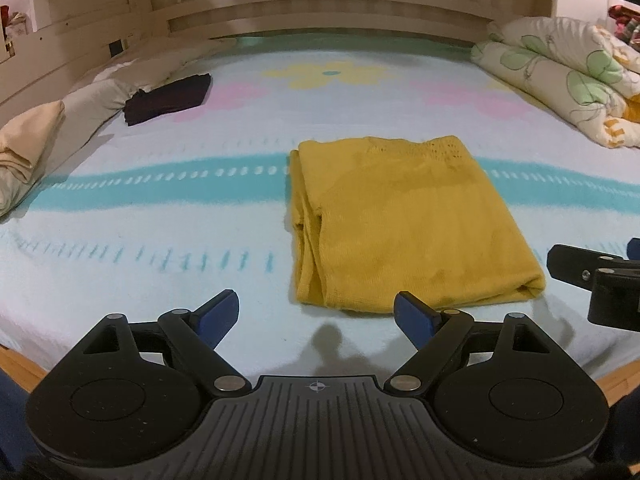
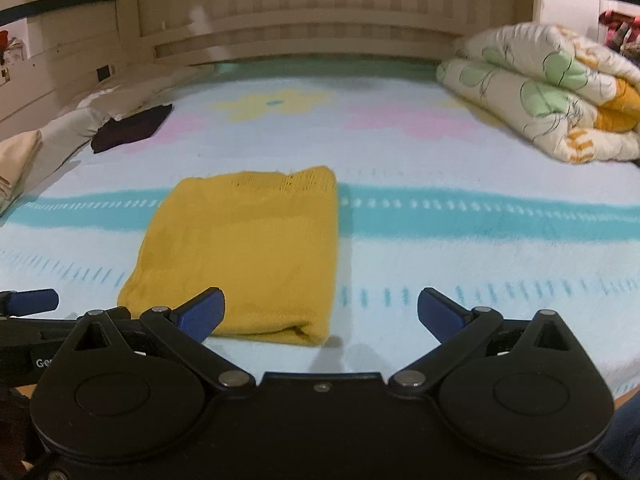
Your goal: Fold small clothes
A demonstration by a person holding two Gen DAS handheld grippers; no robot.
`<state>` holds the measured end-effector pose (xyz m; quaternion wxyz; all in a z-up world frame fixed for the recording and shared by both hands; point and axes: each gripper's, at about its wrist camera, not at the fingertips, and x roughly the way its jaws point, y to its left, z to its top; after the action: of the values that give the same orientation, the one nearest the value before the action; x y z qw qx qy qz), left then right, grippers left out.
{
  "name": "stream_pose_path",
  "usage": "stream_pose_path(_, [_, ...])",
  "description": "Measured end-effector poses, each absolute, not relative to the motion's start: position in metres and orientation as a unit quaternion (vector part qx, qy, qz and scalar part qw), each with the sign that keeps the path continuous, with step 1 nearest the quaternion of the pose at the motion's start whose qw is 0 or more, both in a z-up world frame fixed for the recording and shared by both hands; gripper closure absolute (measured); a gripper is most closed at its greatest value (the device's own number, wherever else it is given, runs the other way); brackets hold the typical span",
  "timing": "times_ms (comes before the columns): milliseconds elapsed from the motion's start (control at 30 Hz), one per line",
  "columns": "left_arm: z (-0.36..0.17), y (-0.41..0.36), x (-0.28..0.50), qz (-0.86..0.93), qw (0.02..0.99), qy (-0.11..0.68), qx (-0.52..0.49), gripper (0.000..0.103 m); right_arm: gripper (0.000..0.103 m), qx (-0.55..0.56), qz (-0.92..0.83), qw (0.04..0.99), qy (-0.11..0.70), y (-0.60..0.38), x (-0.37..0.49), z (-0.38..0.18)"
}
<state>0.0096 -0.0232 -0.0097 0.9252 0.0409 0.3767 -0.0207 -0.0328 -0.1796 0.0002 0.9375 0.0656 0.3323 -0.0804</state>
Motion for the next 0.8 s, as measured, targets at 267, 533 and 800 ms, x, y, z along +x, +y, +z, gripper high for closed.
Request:
stream_pose_path(267, [-0.014, -0.028, 0.012, -0.021, 0.921, 0.386, 0.045, 0.018, 0.001, 0.074, -0.085, 0.929, 0.352, -0.179, -0.028, -0.006])
stream_pose_path(533, [-0.018, -0.029, 0.016, -0.022, 0.917, 0.396, 0.039, 0.018, 0.001, 0.082, -0.082, 0.924, 0.364, -0.18, -0.023, -0.011])
stream_pose_path(800, [-0.02, -0.028, 0.018, -0.025, 0.915, 0.4, 0.034, 0.018, 0.001, 0.099, -0.082, 0.918, 0.374, -0.182, -0.021, -0.014])
